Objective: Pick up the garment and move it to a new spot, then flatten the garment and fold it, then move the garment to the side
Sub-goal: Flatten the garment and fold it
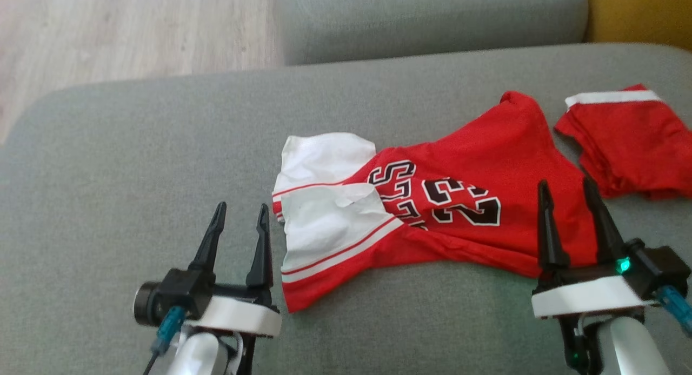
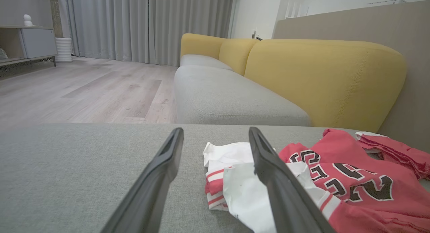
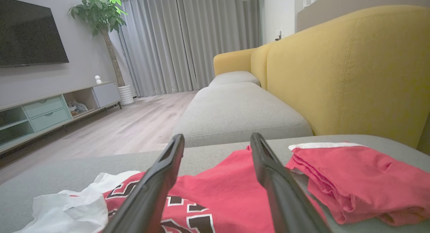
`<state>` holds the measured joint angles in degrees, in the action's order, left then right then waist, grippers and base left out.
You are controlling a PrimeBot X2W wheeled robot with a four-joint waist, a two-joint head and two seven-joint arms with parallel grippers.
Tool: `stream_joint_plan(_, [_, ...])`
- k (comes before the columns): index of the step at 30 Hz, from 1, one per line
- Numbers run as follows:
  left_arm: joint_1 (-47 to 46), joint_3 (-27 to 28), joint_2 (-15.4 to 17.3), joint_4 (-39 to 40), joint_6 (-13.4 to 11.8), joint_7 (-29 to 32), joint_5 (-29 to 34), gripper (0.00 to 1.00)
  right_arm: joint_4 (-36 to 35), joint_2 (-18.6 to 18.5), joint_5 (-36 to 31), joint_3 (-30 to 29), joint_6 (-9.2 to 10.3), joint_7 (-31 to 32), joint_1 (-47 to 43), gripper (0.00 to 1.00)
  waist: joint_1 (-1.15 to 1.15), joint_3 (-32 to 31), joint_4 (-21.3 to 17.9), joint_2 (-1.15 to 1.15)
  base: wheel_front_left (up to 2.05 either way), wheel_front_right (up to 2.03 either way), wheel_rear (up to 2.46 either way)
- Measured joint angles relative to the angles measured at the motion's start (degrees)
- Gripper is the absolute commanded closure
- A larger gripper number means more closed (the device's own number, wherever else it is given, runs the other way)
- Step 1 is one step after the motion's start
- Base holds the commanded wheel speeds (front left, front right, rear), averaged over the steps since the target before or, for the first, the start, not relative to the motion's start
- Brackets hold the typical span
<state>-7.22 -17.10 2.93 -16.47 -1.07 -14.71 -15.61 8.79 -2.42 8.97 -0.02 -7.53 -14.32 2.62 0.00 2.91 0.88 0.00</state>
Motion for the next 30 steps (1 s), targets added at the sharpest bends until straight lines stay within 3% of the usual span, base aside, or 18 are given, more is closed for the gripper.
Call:
stream_joint_plan(5, [-2.33, 0.02, 0.03, -0.21, 0.73, 0.00, 1.29, 0.00, -2.25, -0.02, 0.59, 0.94, -0.01, -0.05, -0.82, 0.00, 0.01, 2.76, 0.12, 0.00, 0.00, 0.00, 0.00])
stream_joint_plan(11, [-8.88, -1.02, 0.77, -5.09, 3.64, 1.42, 2.19, 0.00, -2.78, -0.02, 0.62, 1.33, -0.01, -0.05, -0.67, 0.00, 0.01, 5.25, -0.40, 0.00, 0.00, 0.00, 0.00])
stream_joint_plan(17, [-19.72, -3.23, 2.11, -14.61, 6.53, 12.20, 2.68, 0.00, -2.74, -0.05, 0.63, 2.91, -0.01, -0.05, 0.55, 0.00, 0.00, 7.01, -2.24, 0.00, 0.00, 0.00, 0.00])
stream_joint_plan(22, [-29.50, -4.95, 4.00, -22.46, 8.22, 22.94, -3.04, 0.00, -2.87, -0.07, 1.22, 3.83, -0.01, -0.05, 2.66, 0.00, 0.01, 9.20, -4.61, 0.00, 0.00, 0.00, 0.00])
stream_joint_plan(30, [-39.18, -15.81, 13.04, -26.36, 8.65, 36.89, -16.68, 0.00, -3.25, -0.10, 4.26, 5.78, -0.01, -0.05, 4.31, 0.00, 0.01, 12.02, -9.54, 0.00, 0.00, 0.00, 0.00])
